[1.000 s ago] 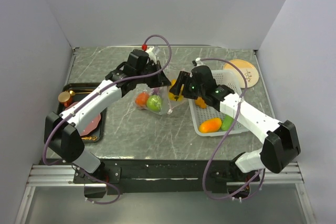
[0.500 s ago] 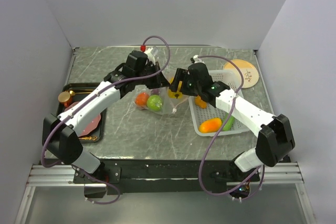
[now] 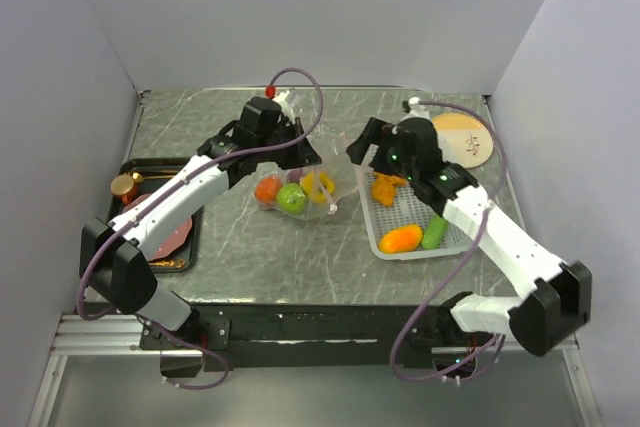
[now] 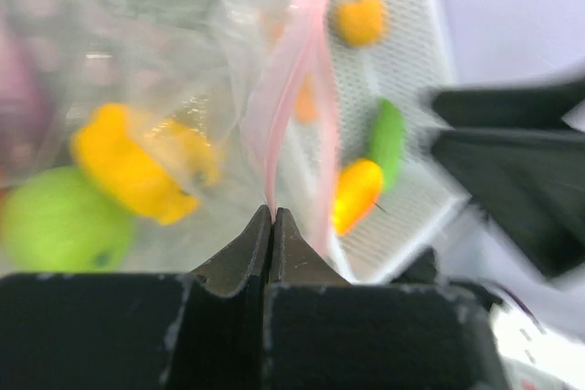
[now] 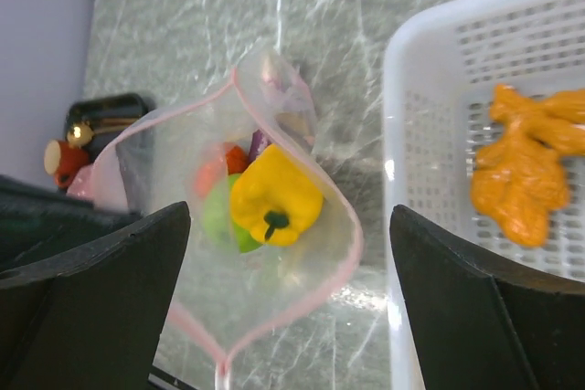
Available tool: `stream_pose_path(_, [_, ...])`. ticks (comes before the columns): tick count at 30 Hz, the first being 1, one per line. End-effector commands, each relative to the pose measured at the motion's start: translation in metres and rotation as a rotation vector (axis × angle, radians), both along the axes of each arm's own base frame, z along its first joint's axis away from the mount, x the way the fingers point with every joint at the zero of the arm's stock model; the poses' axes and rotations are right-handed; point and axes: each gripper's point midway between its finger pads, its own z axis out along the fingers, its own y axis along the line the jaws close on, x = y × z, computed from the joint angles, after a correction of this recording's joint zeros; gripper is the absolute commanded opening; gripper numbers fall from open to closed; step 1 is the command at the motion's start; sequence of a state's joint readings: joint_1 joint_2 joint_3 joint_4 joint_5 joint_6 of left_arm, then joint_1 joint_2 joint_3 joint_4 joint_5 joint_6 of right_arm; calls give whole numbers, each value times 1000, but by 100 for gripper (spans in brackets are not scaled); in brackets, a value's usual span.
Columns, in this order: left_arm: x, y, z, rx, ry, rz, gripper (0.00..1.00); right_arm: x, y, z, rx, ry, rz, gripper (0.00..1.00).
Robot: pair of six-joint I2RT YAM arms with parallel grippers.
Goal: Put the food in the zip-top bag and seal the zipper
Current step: Place the fake vegetable in the zipper food storage bag, then adjust the zipper food storage bag at the center of the board.
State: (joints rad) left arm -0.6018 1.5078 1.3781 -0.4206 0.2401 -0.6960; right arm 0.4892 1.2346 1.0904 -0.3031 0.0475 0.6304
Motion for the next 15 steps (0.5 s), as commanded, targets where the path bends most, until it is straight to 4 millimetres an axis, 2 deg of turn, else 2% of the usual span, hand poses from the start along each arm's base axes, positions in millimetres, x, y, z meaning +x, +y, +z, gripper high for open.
stream_pose_path(1, [22,37,-2,112,-60,205,1,-5,-41,-2,-25,-12,-106,97])
stream_pose_path(2, [30,52,-17,139,-33,248,1,-7,-45,-4,-21,-9,-113,97])
stream_pose_path(4, [31,54,-24,124,-1,209,1,-11,-55,-19,-33,23,-132,97])
stream_pose_path(6, [29,49,-7,109,-41,178,1,-14,-63,-28,-37,46,-149,98])
stream_pose_path(8, [22,38,24,39,-109,115,1,-17,-67,-31,-43,52,-159,98])
stream_pose_path(9, [16,35,33,24,-112,81,1,-17,-68,-34,-46,56,-161,97])
stream_pose_path(11, [9,43,62,14,-141,111,1,-16,-70,-34,-45,58,-167,97])
stream_pose_path(13, [11,59,79,13,-183,201,1,-15,-70,-33,-45,55,-166,98])
stream_pose_path(15, [1,77,103,-2,-232,260,1,-12,-69,-30,-40,47,-167,98])
